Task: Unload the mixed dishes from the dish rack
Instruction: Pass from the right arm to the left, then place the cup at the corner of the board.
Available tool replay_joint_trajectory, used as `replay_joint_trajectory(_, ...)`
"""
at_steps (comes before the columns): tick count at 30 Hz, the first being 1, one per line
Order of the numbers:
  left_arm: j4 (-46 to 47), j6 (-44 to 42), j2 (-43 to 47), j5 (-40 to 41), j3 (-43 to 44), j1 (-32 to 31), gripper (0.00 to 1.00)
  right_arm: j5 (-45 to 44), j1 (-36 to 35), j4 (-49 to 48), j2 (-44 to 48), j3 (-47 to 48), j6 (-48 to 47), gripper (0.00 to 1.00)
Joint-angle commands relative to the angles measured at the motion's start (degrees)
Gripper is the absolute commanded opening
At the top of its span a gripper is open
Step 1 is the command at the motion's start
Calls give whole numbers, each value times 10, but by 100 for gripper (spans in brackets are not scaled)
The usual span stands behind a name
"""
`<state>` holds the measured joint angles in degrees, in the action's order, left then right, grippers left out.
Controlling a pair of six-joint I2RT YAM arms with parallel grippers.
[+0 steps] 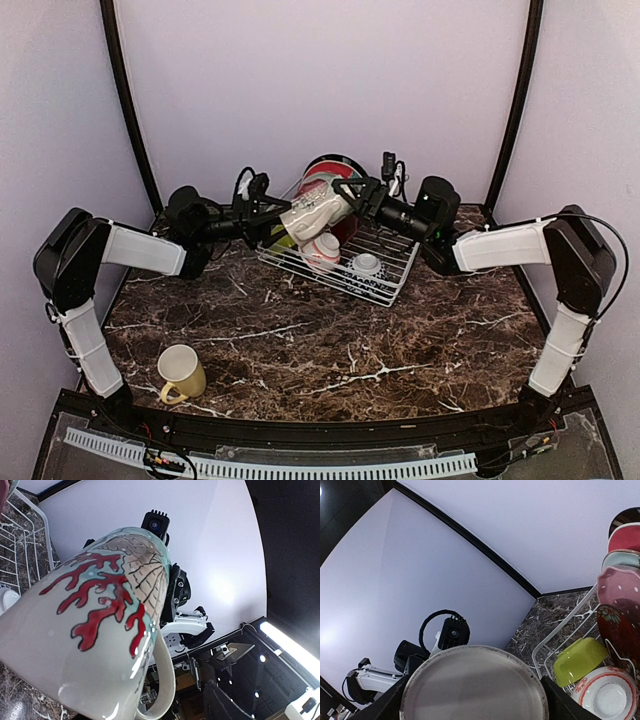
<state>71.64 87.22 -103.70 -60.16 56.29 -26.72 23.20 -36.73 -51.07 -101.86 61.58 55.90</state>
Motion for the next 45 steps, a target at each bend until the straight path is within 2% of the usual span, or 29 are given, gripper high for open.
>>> replay_joint_trajectory(1,80,31,2,-7,-3,3,54,18,-16,-154,-14,10,29,0)
replay_joint_trajectory(8,114,52,1,-7,2,4,33,31,-30,-282,-54,-3,52,0)
replay_joint_trajectory(11,128,63,1,-5,7,4,25,34,-32,-288,-56,-11,47,0)
replay_joint_trajectory(15,85,42,16,-4,13,4,3,21,-32,-228,-28,-40,24,0)
replay_joint_trajectory(16,70,32,22,-2,12,4,2,21,-32,-214,-18,-49,14,4)
replay_joint_trajectory(18,7,-11,46,1,6,4,1,24,-31,-187,-2,-67,6,23)
replay_joint_trajectory(20,-80,-78,82,9,-5,4,1,25,-28,-155,16,-85,-3,51)
replay_joint_trajectory(22,-210,-166,126,25,-10,3,1,20,-21,-103,41,-103,-15,77)
replay_joint_trajectory(23,-321,-245,162,47,-9,2,1,15,-16,-58,55,-111,-22,88)
replay_joint_trajectory(24,-391,-334,179,61,1,-1,1,11,-9,-10,68,-114,-32,95)
replay_joint_trajectory(25,-538,-385,213,105,9,-10,1,7,-1,39,81,-115,-45,98)
replay_joint_trajectory(26,-606,-480,229,136,32,-18,1,2,7,89,93,-116,-62,99)
replay_joint_trajectory(27,-731,-520,255,198,42,-40,1,-5,16,127,107,-120,-79,99)
replay_joint_trajectory(28,-780,-579,265,229,62,-54,1,-14,25,159,122,-127,-95,99)
replay_joint_trajectory(29,-853,-598,282,280,69,-82,1,-21,33,182,136,-135,-111,99)
replay_joint_trajectory(30,-878,-616,290,299,74,-94,1,-28,43,199,152,-144,-123,99)
replay_joint_trajectory(34,-1010,-628,319,422,82,-182,1,-68,59,279,214,-155,-180,99)
replay_joint_trajectory(35,-1060,-627,318,475,93,-224,1,-80,60,294,226,-153,-192,99)
replay_joint_trajectory(40,-1231,-573,280,641,126,-350,1,-108,61,333,259,-147,-232,99)
replay_joint_trajectory(45,-1331,-541,226,726,166,-429,1,-118,61,346,257,-139,-245,99)
